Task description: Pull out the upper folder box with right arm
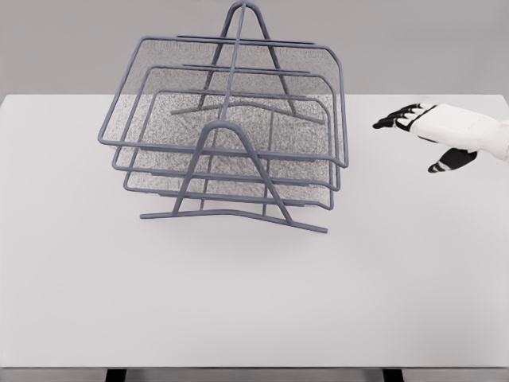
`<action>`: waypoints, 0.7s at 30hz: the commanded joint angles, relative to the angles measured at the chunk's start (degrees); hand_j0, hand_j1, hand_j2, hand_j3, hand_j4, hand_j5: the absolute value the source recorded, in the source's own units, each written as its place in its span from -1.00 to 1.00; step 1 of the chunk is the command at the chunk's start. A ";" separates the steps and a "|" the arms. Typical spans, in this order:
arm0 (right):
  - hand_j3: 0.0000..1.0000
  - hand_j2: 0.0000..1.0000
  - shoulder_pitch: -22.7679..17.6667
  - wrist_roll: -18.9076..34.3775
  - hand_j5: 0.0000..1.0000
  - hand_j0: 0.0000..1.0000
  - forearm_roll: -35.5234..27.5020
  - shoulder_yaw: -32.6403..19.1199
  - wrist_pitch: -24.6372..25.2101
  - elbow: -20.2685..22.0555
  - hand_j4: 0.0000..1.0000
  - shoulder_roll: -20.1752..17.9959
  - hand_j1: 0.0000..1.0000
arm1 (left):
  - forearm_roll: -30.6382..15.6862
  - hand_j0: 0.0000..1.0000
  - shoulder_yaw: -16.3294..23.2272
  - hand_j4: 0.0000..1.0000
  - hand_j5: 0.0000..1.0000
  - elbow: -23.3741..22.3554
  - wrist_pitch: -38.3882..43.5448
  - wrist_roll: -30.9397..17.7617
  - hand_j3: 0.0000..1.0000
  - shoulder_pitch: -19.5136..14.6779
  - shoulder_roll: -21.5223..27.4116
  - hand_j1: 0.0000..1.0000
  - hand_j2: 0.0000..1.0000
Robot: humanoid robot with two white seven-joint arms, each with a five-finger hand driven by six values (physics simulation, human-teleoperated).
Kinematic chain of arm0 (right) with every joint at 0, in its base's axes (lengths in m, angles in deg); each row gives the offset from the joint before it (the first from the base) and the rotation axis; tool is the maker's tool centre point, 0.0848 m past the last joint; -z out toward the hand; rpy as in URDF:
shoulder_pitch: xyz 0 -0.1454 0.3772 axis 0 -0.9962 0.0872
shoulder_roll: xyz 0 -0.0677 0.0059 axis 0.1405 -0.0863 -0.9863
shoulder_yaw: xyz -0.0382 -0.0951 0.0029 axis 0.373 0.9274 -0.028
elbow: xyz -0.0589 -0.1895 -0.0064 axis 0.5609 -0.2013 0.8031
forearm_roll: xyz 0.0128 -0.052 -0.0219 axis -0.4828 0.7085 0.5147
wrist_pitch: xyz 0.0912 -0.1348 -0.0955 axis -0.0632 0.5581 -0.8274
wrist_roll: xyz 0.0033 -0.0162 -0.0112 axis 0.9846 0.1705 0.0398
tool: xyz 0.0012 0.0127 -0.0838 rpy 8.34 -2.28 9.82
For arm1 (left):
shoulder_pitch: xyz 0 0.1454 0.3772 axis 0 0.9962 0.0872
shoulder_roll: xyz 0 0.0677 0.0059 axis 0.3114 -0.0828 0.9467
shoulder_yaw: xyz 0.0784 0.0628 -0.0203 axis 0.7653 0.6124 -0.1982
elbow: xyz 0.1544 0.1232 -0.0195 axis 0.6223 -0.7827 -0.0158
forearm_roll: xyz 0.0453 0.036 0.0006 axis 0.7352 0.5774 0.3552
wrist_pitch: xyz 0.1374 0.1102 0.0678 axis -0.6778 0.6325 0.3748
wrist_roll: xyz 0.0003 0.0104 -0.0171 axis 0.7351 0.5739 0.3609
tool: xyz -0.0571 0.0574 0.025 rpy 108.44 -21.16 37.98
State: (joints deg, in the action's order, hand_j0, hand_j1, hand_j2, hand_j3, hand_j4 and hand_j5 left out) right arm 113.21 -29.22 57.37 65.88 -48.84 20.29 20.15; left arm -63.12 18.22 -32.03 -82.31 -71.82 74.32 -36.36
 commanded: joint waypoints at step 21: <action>1.00 1.00 4.75 -0.02 1.00 1.00 1.69 -0.60 -5.68 2.78 1.00 10.28 1.00 | 0.02 1.00 0.02 1.00 1.00 -0.03 -0.01 -0.01 1.00 0.00 0.00 1.00 1.00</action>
State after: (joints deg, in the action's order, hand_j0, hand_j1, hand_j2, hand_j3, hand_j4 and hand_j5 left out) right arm 117.87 -29.21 59.50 65.31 -54.59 23.13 31.27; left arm -63.11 18.22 -32.03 -82.32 -71.82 74.32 -36.36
